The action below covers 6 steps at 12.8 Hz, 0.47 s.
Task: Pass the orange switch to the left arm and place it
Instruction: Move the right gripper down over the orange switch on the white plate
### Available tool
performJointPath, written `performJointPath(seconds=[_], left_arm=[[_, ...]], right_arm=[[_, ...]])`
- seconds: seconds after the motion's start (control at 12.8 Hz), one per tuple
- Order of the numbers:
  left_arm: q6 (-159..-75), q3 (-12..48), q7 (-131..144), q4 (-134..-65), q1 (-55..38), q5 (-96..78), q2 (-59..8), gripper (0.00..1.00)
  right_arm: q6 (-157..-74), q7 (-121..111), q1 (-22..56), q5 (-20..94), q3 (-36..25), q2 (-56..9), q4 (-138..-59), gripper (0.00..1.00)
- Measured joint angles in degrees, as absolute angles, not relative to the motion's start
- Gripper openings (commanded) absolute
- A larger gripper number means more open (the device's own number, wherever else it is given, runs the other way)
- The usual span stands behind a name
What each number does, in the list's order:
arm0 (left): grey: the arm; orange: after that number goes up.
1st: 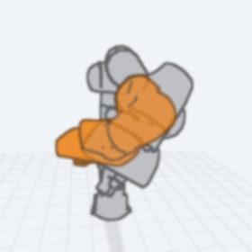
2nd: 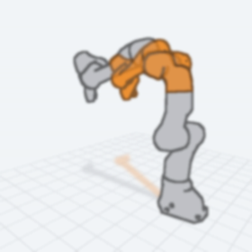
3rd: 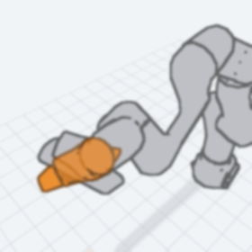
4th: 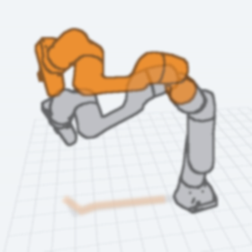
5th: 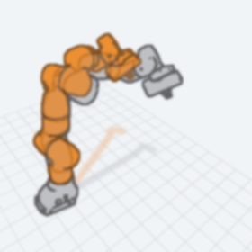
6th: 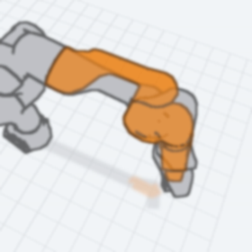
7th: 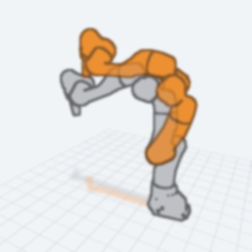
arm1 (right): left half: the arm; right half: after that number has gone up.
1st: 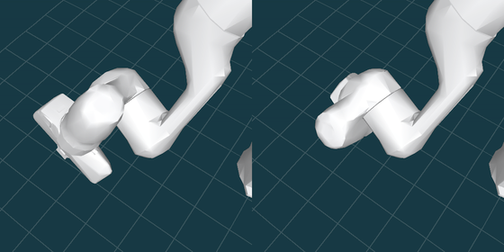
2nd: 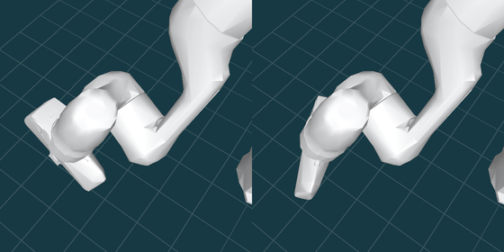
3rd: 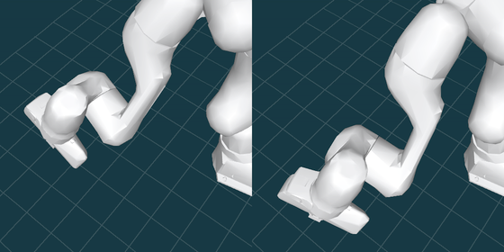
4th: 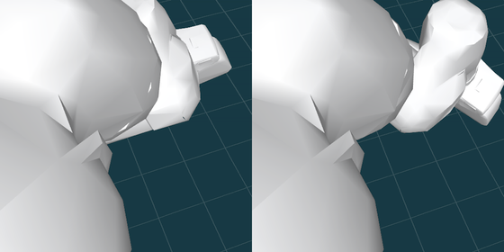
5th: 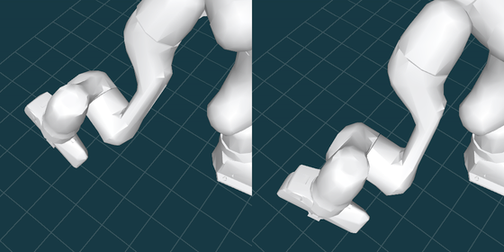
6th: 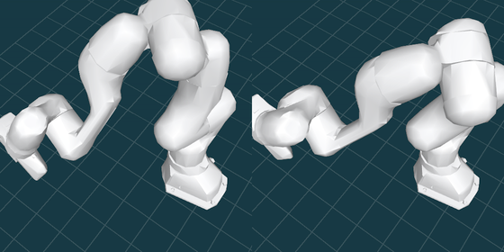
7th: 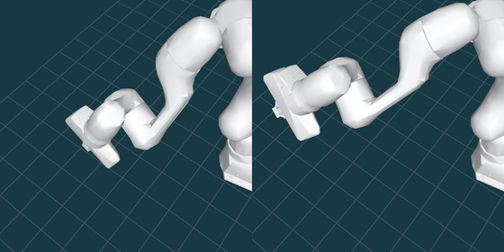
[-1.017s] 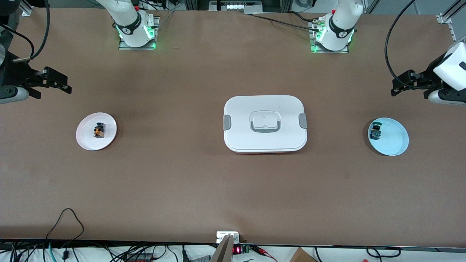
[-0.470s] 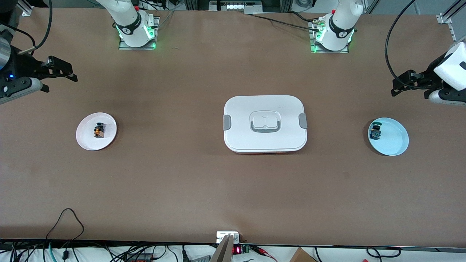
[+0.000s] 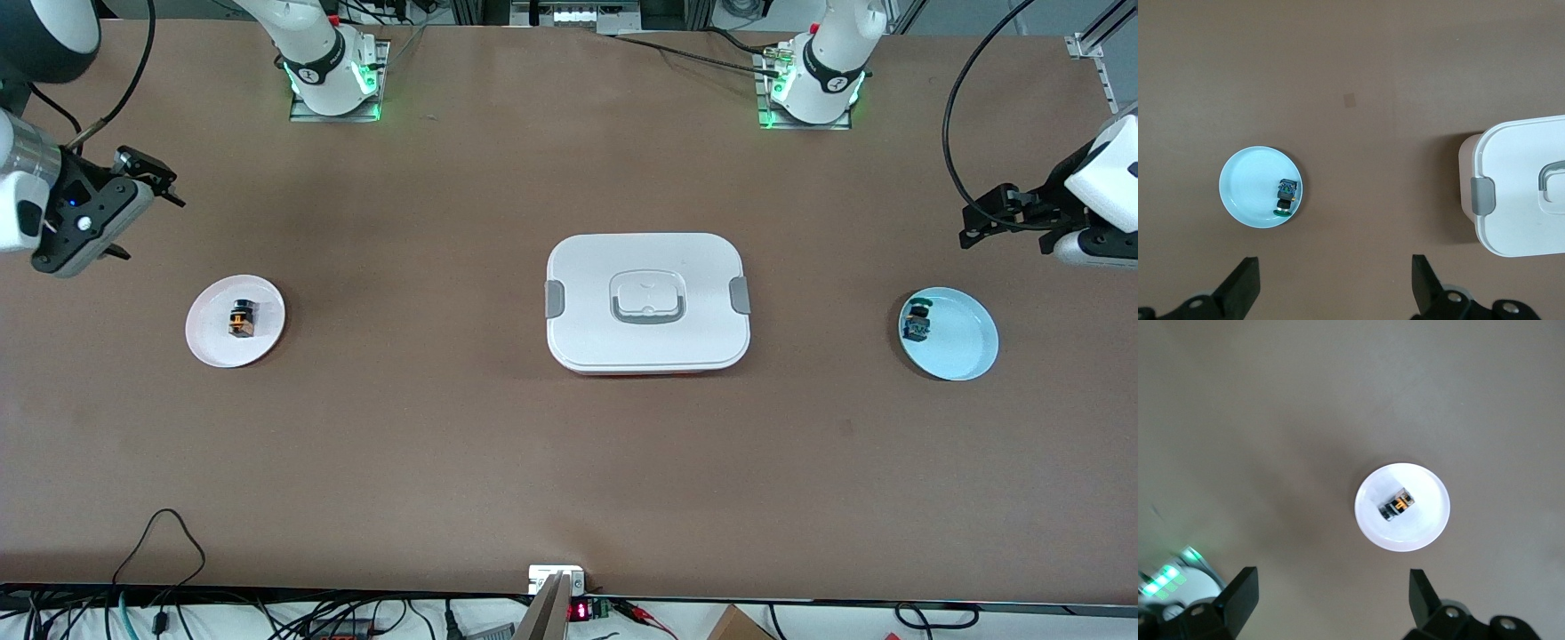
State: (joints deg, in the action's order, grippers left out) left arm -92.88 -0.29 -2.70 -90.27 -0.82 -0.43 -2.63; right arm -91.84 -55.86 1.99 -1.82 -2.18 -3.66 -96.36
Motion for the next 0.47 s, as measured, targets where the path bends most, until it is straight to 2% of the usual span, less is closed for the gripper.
performJointPath(seconds=[0.47], left_arm=[[-93.0, -0.1, -2.7, -90.1, -0.9, -0.4, -2.7, 1.00]], right_arm=[[-112.8, -79.7, -1.9, -5.8, -2.7, -5.1, -111.1, 1.00]])
